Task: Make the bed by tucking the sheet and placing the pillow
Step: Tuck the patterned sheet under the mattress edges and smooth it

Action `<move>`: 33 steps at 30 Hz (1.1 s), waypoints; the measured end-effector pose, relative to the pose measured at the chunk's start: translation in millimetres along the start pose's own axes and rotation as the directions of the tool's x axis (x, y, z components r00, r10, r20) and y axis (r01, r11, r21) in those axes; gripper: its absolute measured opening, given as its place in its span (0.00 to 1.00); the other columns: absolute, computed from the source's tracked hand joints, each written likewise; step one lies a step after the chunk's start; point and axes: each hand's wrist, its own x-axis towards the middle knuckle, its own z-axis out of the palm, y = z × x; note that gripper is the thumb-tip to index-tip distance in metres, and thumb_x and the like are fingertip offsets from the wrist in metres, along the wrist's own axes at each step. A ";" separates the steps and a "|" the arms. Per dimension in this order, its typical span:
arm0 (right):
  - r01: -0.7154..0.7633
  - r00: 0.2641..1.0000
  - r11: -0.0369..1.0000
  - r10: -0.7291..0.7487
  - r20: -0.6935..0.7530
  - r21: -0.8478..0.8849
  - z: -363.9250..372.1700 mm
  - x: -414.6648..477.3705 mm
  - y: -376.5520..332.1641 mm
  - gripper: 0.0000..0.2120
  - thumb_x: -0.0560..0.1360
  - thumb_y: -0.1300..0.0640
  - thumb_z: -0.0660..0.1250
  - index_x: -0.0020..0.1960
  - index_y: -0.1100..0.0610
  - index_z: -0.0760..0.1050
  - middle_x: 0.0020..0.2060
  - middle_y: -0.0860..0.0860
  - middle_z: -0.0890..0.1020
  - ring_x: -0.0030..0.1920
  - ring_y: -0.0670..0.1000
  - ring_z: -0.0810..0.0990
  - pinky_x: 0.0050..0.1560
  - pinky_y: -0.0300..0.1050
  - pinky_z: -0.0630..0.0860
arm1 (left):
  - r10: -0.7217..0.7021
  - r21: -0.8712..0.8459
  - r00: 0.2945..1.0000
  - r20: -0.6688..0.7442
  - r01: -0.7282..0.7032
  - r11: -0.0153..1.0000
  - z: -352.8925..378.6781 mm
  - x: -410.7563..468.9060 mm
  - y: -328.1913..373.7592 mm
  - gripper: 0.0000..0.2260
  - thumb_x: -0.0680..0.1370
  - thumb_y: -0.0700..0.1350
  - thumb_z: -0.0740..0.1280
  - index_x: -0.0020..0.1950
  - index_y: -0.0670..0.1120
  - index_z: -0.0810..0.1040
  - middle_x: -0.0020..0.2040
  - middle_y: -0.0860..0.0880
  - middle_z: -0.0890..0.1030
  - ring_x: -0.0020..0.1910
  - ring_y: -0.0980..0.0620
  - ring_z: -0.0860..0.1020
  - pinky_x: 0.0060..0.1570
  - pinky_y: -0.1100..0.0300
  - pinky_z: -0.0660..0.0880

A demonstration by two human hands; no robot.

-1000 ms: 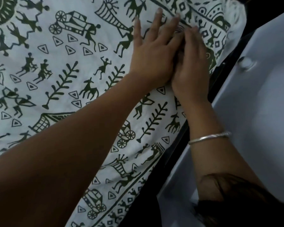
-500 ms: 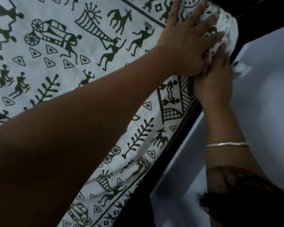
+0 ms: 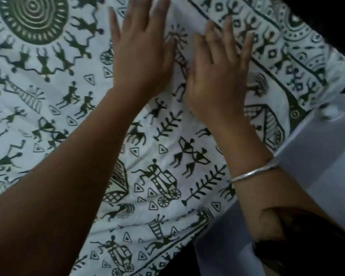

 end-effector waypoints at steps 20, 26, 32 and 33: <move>0.500 0.811 0.866 -0.471 0.346 0.007 70.8 99.2 -272.9 0.27 0.82 0.53 0.47 0.77 0.58 0.43 0.76 0.62 0.46 0.76 0.61 0.45 0.75 0.55 0.46 | -0.507 -0.016 0.862 -0.004 0.507 0.862 -1.9 -66.2 -243.3 0.26 0.81 0.56 0.46 0.77 0.50 0.53 0.78 0.45 0.51 0.76 0.42 0.49 0.71 0.38 0.43; 0.472 0.820 0.873 -0.384 0.424 -0.124 79.7 97.0 -276.8 0.30 0.81 0.54 0.49 0.77 0.58 0.38 0.76 0.62 0.42 0.76 0.62 0.42 0.75 0.56 0.45 | -0.450 -0.050 0.893 0.013 0.451 0.891 7.6 -70.1 -245.8 0.25 0.81 0.56 0.46 0.78 0.51 0.50 0.78 0.46 0.46 0.76 0.41 0.44 0.70 0.38 0.37; 0.474 0.835 0.851 -0.353 0.422 -0.227 91.4 94.2 -279.0 0.31 0.82 0.54 0.49 0.76 0.59 0.36 0.75 0.64 0.40 0.75 0.63 0.40 0.75 0.57 0.42 | -0.452 -0.070 0.891 0.040 0.454 0.888 12.0 -69.9 -246.5 0.25 0.82 0.54 0.46 0.78 0.51 0.45 0.78 0.47 0.42 0.76 0.43 0.39 0.68 0.41 0.28; 0.471 0.837 0.854 -0.354 0.417 -0.223 93.3 94.0 -278.5 0.31 0.81 0.54 0.50 0.76 0.59 0.35 0.75 0.64 0.40 0.75 0.63 0.40 0.75 0.57 0.42 | -0.455 -0.072 0.889 0.049 0.458 0.886 12.9 -69.7 -246.2 0.25 0.82 0.54 0.46 0.78 0.51 0.45 0.78 0.47 0.42 0.76 0.43 0.39 0.68 0.41 0.28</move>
